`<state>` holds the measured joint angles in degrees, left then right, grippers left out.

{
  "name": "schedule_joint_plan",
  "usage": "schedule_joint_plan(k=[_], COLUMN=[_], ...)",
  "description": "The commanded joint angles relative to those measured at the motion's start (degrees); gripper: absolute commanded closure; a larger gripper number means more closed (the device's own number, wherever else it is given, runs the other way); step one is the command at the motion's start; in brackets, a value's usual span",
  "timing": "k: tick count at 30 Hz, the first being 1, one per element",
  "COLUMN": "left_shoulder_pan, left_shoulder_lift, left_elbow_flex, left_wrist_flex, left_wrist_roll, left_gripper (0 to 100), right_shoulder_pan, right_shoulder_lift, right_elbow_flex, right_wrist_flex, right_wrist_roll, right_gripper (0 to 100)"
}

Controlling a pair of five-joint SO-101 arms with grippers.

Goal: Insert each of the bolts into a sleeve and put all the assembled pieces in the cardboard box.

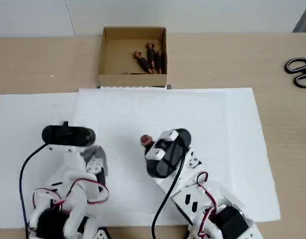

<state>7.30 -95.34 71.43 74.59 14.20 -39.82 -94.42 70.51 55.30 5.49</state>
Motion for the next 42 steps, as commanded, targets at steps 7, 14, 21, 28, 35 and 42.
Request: schedule_joint_plan(k=[7,14,21,28,35,42], left_shoulder_pan=[-11.08,-11.69,-11.69,-15.74,-20.92,-21.80], left_shoulder_lift=[0.35,0.35,0.35,0.35,0.35,0.35], left_elbow_flex=[19.47,19.56,19.30,19.30,19.30,19.30], left_wrist_flex=[-15.82,-17.32,-15.65,-16.00,-15.65,-15.74], left_wrist_roll=[-13.63,-13.54,-13.54,-13.54,-8.18,-6.15], left_gripper=[99,99,99,99,99,99], right_shoulder_pan=[6.02,6.02,6.11,6.11,6.11,6.11], right_shoulder_lift=[-0.66,-0.66,-0.66,-0.66,-0.04,2.86], right_elbow_flex=[4.31,6.77,7.82,7.91,10.37,6.95], right_wrist_flex=[-1.98,-2.07,-2.07,-2.07,-7.52,-9.80], right_wrist_roll=[0.09,-3.96,-3.96,-4.66,-4.75,-7.03], right_gripper=[99.6,99.6,99.6,99.6,99.6,99.6])
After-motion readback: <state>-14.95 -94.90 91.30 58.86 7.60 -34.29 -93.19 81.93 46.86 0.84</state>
